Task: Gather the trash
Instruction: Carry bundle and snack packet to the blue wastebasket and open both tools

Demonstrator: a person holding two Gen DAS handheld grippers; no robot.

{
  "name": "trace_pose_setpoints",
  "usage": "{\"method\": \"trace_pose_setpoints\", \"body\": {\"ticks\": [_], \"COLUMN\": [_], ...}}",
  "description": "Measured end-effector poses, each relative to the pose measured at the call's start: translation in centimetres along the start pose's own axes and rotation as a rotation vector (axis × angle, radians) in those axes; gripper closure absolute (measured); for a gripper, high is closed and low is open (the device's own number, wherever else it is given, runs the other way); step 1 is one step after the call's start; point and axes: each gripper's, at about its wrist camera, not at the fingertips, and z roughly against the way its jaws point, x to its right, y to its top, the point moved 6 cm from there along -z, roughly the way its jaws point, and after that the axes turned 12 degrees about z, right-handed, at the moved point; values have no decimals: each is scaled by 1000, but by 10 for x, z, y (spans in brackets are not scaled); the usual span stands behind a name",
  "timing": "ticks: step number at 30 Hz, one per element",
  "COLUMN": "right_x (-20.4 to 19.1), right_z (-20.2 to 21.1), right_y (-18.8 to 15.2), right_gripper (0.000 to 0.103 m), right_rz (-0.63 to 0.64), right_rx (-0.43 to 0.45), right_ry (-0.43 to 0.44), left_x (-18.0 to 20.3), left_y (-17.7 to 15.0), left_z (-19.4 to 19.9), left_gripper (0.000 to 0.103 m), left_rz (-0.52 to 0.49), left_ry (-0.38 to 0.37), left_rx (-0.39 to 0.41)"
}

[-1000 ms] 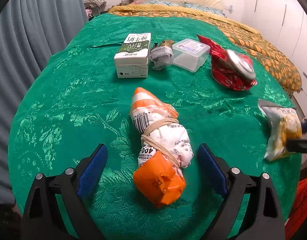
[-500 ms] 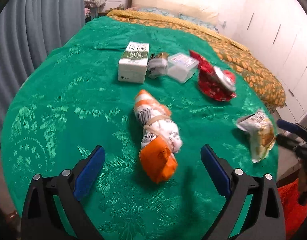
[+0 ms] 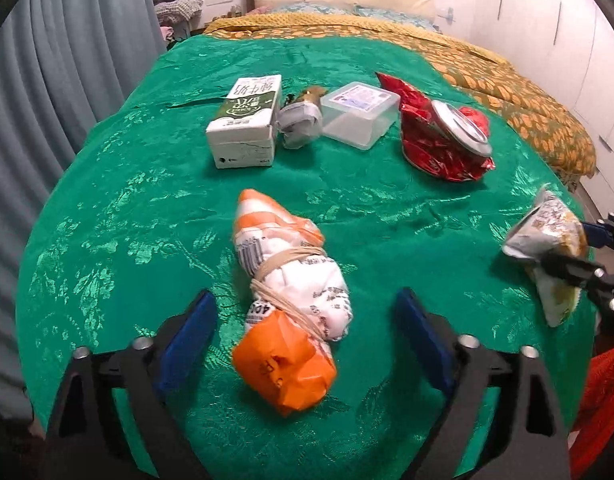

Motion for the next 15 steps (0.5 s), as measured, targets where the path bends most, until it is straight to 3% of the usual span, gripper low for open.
{"method": "trace_pose_setpoints", "body": {"ticks": [2,5,9,15], "right_x": [4,9,17,44], "right_z": [7,18,35,55], "right_y": [-3,-6,-9,-23], "right_gripper": [61,61,61,61], "right_rz": [-29,-67,-126,-217], "right_rx": [20,58,113,167], "right_ry": [22,64,130,190], "left_x": [-2,-3,0,30], "left_y": [0,1,-2,-6], "left_z": [1,4,10,32], "left_gripper": [33,60,62,62], "left_rz": [5,4,-2,1], "left_ry": [7,8,-8,-107], "left_rx": [-1,6,20,17]}}
